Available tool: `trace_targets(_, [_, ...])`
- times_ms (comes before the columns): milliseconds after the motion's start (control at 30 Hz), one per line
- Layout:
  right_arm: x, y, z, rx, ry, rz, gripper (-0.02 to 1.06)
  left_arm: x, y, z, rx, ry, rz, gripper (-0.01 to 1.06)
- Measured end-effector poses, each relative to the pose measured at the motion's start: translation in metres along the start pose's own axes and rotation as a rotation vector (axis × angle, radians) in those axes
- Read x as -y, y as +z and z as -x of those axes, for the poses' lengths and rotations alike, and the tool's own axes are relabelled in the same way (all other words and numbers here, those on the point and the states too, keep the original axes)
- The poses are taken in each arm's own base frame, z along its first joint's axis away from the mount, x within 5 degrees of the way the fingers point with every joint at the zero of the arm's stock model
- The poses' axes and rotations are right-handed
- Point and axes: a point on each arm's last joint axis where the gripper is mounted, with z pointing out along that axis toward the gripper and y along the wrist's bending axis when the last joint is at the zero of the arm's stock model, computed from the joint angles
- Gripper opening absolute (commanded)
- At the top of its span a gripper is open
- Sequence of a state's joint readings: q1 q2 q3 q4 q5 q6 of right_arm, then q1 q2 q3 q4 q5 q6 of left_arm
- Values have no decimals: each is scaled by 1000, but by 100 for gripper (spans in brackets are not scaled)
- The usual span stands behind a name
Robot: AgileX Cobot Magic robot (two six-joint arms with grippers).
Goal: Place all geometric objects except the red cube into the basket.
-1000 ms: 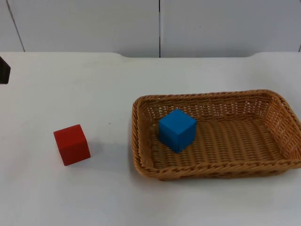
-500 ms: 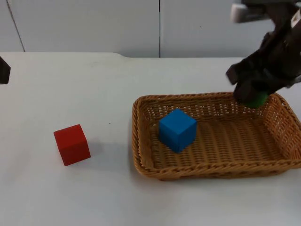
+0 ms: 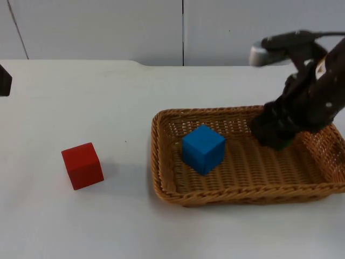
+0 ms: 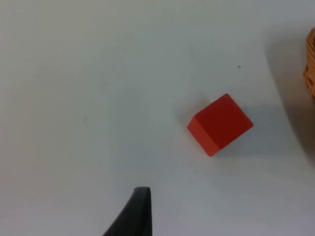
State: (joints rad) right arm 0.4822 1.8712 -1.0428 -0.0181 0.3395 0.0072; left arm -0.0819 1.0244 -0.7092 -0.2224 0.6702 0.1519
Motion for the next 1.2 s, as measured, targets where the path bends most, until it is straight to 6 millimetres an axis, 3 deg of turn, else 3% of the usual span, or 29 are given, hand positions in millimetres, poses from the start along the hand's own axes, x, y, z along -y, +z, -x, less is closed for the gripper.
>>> trace_targets(100, [0, 12, -5, -28, 0, 0, 20, 0, 0, 0, 0, 0, 0, 105])
trace_targets(133, [0, 18, -8, -40, 0, 1, 20, 0, 0, 0, 0, 0, 0, 105])
trace_targets(167, [0, 22, -10, -51, 0, 1, 33, 0, 0, 0, 0, 0, 0, 105])
trace_targets(200, [0, 26, -12, -62, 0, 1, 37, 0, 0, 0, 0, 0, 0, 105])
trace_targets(267, [0, 28, -13, -68, -1, 1, 60, 0, 0, 0, 0, 0, 0, 105])
trace_targets(433, [0, 28, -14, -68, -1, 1, 73, 0, 0, 0, 0, 0, 0, 105])
trace_targets(600, [0, 1, -1, 8, 0, 0, 73, 0, 0, 0, 0, 0, 0, 105])
trace_targets(733, [1, -64, 20, 174, 1, -2, 73, 0, 0, 0, 4, 0, 1, 105])
trace_targets(767, [1, -64, 20, 174, 1, -2, 73, 0, 0, 0, 4, 0, 1, 105])
trace_targets(833, [1, -102, 26, 273, 2, -3, 73, 0, 0, 0, 4, 0, 1, 105])
trace_targets(900, [1, -142, 28, 372, 3, -4, 73, 0, 0, 0, 4, 0, 1, 105])
trace_targets(933, [1, -142, 28, 372, 3, -4, 73, 0, 0, 0, 4, 0, 1, 105])
trace_targets(1033, [2, -196, 22, 484, -9, -9, 73, 0, 0, 0, 4, 0, 1, 105])
trace_targets(1100, [2, -216, 16, 509, -20, -13, 73, 0, 0, 0, 4, 0, 1, 105])
trace_targets(1200, [2, -229, 10, 518, -26, -15, 73, 0, -1, 0, 6, 0, 1, 105])
